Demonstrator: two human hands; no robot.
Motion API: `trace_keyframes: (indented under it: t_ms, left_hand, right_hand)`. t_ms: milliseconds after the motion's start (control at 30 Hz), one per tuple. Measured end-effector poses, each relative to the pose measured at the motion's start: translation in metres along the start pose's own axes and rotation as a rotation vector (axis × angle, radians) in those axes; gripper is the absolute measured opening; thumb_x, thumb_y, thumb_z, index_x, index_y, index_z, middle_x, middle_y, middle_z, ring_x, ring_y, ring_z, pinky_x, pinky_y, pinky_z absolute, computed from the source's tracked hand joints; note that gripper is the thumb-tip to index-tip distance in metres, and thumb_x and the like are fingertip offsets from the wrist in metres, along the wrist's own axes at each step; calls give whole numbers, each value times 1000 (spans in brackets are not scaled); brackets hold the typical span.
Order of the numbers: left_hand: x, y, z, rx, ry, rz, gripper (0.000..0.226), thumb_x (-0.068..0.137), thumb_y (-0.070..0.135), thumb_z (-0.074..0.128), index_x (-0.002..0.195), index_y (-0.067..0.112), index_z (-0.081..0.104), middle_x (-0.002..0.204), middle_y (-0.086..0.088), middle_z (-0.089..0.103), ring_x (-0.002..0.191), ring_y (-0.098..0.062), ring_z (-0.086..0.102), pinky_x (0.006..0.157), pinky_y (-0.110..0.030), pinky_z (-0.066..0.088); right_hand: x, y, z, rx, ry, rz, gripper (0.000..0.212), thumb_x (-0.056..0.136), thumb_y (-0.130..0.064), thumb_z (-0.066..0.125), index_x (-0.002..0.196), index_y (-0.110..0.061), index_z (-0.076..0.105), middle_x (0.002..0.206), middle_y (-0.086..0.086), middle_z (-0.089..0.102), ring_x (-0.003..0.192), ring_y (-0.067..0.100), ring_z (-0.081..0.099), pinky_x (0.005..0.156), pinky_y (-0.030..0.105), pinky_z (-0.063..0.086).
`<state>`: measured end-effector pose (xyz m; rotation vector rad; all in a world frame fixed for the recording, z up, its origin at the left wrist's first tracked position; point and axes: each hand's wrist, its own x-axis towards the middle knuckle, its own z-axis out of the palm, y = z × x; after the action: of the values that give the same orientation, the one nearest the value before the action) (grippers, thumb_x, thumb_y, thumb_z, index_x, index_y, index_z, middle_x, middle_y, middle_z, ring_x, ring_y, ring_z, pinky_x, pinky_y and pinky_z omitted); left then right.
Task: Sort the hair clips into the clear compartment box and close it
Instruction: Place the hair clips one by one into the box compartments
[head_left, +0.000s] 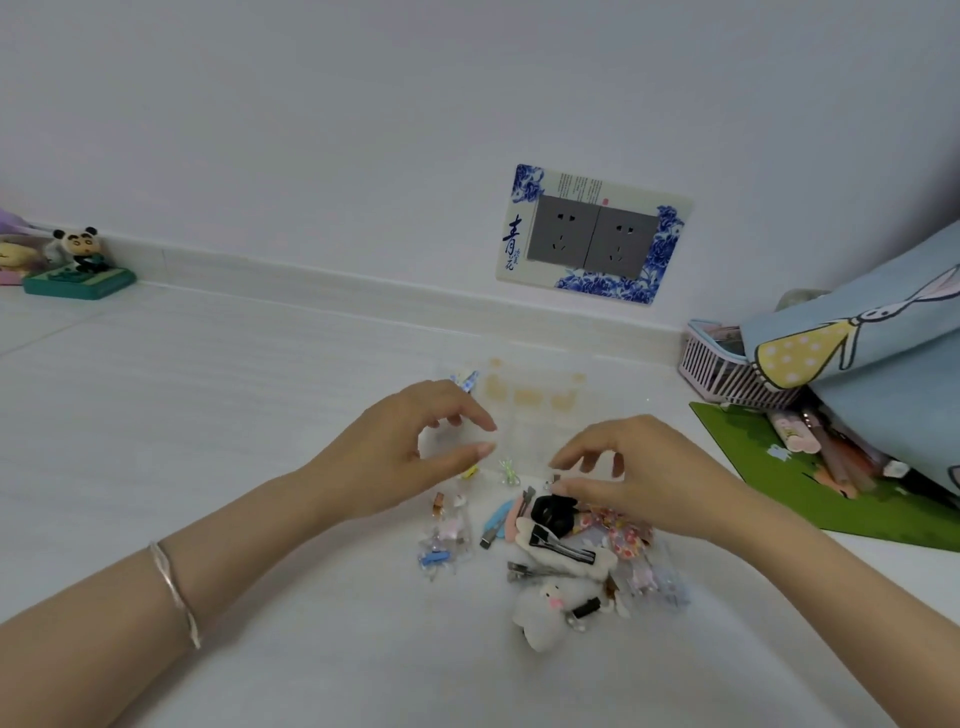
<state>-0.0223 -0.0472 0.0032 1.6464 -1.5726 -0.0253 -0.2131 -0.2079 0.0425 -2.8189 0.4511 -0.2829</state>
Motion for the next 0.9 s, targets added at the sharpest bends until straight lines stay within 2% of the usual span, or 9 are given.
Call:
trace_keyframes:
  t_ms: [167,233,267,333,500,600,700,767,900]
  left_hand:
    - [3,-7,-3,87,118,5,34,92,49,41,120,36,56,119,24,56,116,9,44,96,-4,30]
    - [6,-13,-6,94,73,-48,40,95,48,30,127,36,52,127,26,50,121,20,31,98,0,20]
    - [8,-16,-6,100,36,-73,44,95,48,25,129,35,51,132,25,47,125,19,26,101,-1,16]
    - [13,-22,-6,140,-19,-94,52,93,49,19,131,31,50,137,20,47,133,7,23,107,-13,14]
    - [20,-29,-5,271,-70,-100,66,89,55,9,120,24,59,129,10,57,140,-10,24,113,-25,8]
    - [21,-30,-3,306,-54,-94,66,88,54,10,122,24,59,129,8,55,139,-13,24,114,-26,11]
    - [16,-30,-4,230,0,-120,65,88,54,12,126,24,56,135,8,50,137,-8,23,106,-11,10]
    - [11,-32,-7,183,33,-136,62,89,52,14,127,24,54,137,9,47,136,-5,22,104,-10,9]
    - [7,-31,-16,100,111,-158,55,91,50,17,124,28,55,132,15,46,132,1,24,101,-4,11]
  right_hand:
    - [-9,1,10,-73,43,68,14,79,-42,69,83,-30,73,82,-12,68,77,1,58,67,27,48]
    - [-7,-1,9,-22,87,43,10,79,-38,70,79,-28,74,77,-13,68,69,-3,57,59,18,41]
    - [-5,-2,6,39,124,27,9,79,-36,71,78,-27,74,74,-15,68,64,-7,56,55,11,36]
    - [3,-6,-3,188,225,-7,7,77,-33,73,75,-27,75,70,-16,68,59,-8,56,53,9,38]
    - [41,-17,-15,304,457,-46,4,77,-32,73,76,-29,75,78,-12,72,74,9,63,66,34,51]
    - [63,-18,-7,189,433,-49,7,80,-31,72,80,-25,76,82,-12,70,76,9,59,68,34,50]
    - [75,-17,2,57,373,-69,10,82,-32,70,81,-24,76,82,-13,66,78,9,56,69,32,47]
    - [79,-17,6,-16,334,-84,11,83,-33,68,80,-25,75,82,-12,65,80,9,52,70,31,45]
    - [85,-16,9,-4,214,-89,11,82,-32,70,80,-23,75,90,-7,67,90,13,53,80,37,46]
